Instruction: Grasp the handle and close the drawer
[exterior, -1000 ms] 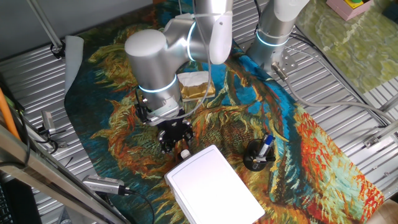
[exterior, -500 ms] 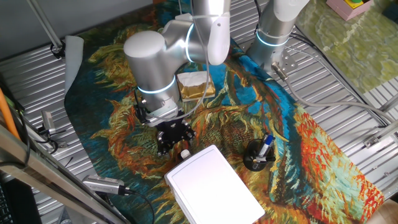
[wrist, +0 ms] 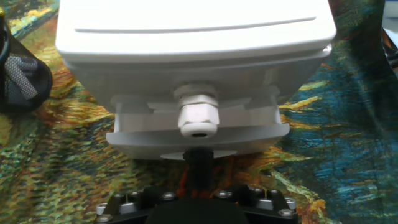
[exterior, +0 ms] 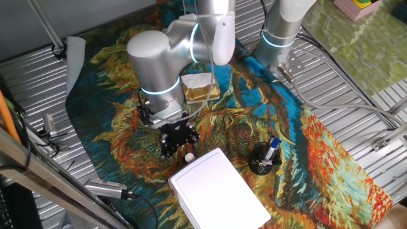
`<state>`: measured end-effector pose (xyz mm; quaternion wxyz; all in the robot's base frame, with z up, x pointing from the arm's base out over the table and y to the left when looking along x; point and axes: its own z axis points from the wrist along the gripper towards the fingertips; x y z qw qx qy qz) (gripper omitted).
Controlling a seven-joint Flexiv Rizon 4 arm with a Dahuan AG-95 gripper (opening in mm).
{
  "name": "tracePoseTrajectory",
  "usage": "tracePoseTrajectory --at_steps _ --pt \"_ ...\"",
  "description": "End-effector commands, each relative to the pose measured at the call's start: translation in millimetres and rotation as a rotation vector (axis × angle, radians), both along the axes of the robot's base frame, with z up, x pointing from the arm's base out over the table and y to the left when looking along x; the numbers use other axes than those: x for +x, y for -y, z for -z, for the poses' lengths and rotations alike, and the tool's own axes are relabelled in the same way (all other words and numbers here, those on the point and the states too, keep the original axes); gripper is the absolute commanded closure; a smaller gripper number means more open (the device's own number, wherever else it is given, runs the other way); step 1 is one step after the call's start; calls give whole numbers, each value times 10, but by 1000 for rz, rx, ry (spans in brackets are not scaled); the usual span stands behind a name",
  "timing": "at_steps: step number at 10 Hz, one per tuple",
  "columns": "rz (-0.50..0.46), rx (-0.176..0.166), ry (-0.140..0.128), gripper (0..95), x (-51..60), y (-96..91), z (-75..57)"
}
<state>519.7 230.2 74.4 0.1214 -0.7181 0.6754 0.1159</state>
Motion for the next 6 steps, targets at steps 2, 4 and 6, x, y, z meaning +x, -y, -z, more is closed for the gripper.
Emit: tracePoseTrajectory --at_steps 2,4,6 --pt "26 6 -14 190 5 1 -19" --pt "33 9 -33 190 3 -5 -40" --pt "32 15 -45 190 6 -42 -62"
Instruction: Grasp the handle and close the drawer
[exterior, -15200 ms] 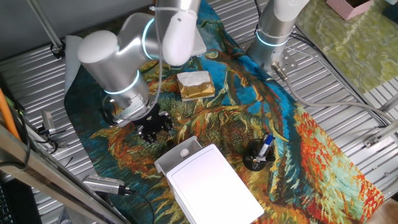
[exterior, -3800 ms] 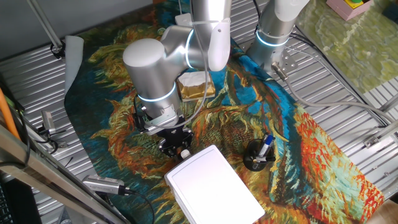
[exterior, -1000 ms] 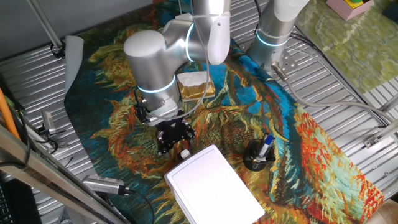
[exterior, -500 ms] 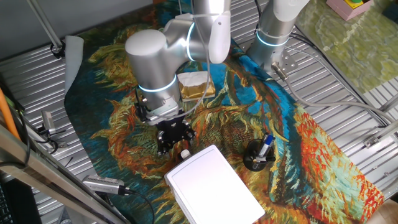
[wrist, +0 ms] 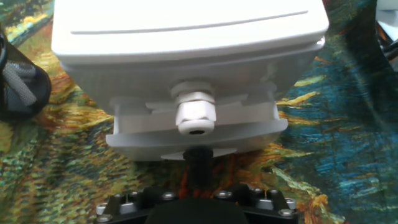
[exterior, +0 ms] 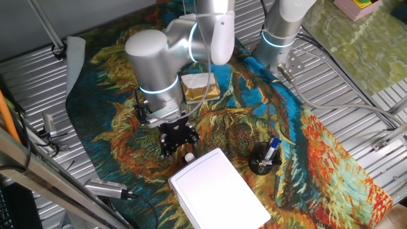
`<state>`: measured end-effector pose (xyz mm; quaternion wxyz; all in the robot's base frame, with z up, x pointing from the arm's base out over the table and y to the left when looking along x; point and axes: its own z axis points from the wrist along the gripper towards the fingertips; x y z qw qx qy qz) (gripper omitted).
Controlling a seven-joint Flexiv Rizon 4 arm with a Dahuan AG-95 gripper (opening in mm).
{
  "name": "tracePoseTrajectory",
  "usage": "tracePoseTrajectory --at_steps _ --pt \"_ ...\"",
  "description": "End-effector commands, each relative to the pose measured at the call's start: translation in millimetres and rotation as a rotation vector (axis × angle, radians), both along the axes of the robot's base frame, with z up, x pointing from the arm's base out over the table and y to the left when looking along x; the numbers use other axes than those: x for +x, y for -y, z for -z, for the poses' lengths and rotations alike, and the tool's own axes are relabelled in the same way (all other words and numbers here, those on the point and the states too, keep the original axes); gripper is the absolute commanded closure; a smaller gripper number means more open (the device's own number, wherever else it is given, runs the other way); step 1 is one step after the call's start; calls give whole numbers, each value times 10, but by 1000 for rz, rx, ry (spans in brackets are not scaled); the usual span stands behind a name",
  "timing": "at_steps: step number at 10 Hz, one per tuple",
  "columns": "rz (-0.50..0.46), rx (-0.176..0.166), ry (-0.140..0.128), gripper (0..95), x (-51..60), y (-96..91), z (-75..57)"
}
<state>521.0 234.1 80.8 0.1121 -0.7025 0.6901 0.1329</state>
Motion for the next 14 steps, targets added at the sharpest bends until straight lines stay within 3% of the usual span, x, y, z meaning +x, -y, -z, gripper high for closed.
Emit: tracePoseTrajectory --at_steps 1,10,13,14 --pt "-6 12 -4 190 -2 -21 6" --pt "-49 150 14 190 9 -74 22" --pt "-54 152 22 190 9 -74 22" --pt "-55 149 25 380 9 -74 23"
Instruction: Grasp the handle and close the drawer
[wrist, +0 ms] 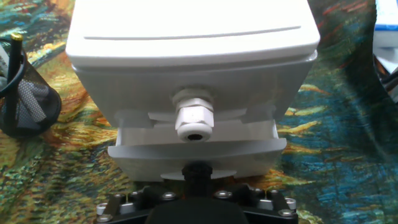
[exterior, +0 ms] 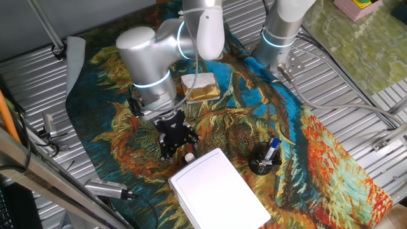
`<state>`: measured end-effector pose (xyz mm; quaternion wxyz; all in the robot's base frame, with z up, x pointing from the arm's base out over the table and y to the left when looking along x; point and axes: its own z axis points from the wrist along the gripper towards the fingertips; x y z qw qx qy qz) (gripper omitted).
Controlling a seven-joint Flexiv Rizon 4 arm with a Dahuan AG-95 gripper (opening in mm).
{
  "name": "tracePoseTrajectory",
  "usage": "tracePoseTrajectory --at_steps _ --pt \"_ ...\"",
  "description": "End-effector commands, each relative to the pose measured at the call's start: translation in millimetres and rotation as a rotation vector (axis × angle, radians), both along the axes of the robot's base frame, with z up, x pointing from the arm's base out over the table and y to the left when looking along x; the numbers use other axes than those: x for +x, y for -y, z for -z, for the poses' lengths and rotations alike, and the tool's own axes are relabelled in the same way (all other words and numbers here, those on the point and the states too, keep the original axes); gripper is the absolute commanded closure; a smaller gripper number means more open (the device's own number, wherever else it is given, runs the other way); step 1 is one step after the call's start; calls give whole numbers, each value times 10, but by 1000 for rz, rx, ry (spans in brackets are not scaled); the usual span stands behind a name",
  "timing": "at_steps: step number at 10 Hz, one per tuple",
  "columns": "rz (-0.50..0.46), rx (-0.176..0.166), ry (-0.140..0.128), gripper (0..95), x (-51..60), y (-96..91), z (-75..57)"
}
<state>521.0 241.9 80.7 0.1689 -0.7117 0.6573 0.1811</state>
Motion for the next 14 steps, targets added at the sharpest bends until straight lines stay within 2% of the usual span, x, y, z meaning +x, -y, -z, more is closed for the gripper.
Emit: tracePoseTrajectory --at_steps 1,6,8,14 --pt "1 -2 8 380 9 5 22" --pt "1 31 13 380 9 5 24" --pt "-10 61 21 380 9 5 24" --pt "-16 64 25 380 9 5 24"
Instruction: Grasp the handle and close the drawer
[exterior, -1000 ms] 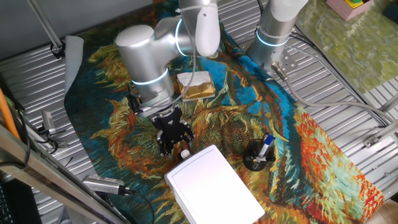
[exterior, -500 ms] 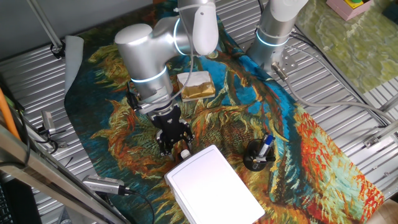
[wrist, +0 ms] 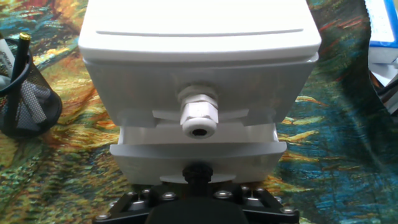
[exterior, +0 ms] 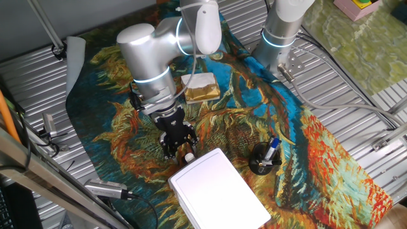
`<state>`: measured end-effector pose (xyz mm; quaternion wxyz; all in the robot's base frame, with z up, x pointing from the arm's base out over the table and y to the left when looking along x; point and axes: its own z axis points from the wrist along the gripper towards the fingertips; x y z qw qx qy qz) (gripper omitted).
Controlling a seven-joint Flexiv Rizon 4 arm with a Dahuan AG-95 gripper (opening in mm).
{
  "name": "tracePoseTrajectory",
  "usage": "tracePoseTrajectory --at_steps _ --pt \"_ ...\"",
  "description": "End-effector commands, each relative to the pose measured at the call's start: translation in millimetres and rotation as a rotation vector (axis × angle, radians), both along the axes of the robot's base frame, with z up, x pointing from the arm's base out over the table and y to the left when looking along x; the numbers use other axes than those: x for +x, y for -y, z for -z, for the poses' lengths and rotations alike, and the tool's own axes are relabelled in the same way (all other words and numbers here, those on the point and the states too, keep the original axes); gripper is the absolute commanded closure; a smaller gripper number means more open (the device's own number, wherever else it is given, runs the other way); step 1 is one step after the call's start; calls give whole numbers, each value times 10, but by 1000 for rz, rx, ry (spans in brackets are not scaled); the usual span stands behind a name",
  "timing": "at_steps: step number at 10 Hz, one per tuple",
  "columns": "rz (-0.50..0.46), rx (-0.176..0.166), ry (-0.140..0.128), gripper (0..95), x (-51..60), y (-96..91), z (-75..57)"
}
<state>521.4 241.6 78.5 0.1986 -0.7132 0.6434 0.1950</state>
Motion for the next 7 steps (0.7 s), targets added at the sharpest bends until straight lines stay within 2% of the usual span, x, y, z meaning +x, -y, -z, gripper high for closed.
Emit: tracePoseTrajectory --at_steps 1,7 --pt "-1 1 1 380 5 1 2" --pt "2 5 2 380 5 1 2"
